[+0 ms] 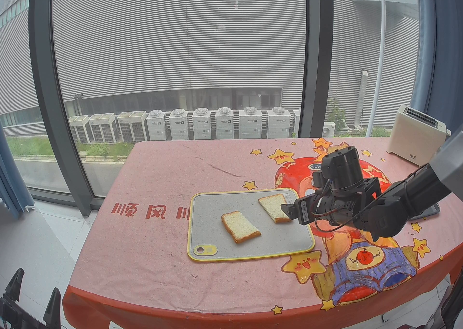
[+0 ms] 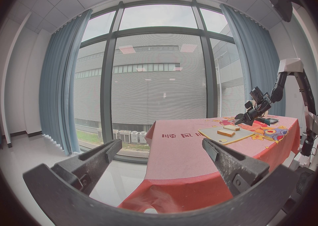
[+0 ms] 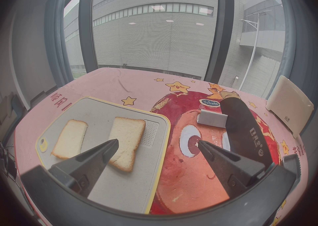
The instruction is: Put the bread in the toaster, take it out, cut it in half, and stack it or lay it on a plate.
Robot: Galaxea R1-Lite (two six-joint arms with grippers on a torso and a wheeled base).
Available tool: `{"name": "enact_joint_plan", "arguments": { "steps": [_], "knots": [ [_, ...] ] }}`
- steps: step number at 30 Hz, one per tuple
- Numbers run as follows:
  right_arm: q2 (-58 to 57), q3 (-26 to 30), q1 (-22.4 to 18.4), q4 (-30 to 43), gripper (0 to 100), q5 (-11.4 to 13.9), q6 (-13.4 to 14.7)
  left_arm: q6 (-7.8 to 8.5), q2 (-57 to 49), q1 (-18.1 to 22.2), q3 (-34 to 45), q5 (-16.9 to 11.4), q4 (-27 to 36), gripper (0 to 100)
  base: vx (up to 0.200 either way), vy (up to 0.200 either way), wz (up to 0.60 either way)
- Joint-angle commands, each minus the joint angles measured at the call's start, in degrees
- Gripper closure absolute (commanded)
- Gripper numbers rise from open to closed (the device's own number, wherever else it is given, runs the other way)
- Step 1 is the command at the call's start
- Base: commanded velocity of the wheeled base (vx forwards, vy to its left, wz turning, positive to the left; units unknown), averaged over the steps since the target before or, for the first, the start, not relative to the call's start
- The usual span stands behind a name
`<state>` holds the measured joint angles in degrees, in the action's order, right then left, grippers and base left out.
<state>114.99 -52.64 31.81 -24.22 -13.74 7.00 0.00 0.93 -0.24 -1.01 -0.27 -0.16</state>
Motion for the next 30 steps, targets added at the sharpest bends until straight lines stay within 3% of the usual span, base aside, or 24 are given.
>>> {"name": "enact_joint_plan", "arguments": {
  "steps": [1,9,30],
  "knots": [
    [2.0,-0.4,-0.2,-0.1,0,-0.1,-0.1,0.0,-0.9,0.1,1.0,0.0,0.0,0,0.0,0.0,0.0],
    [3.9,-4.1,-0.7,0.0,0,-0.9,-0.1,0.0,-0.9,0.1,1.0,0.0,0.0,0,0.0,0.0,0.0],
    [6.3,-4.1,-1.7,-0.7,0,-0.9,-0.2,0.0,-0.9,0.0,1.0,0.0,0.0,0,0.0,0.0,0.0]
  ]
}}
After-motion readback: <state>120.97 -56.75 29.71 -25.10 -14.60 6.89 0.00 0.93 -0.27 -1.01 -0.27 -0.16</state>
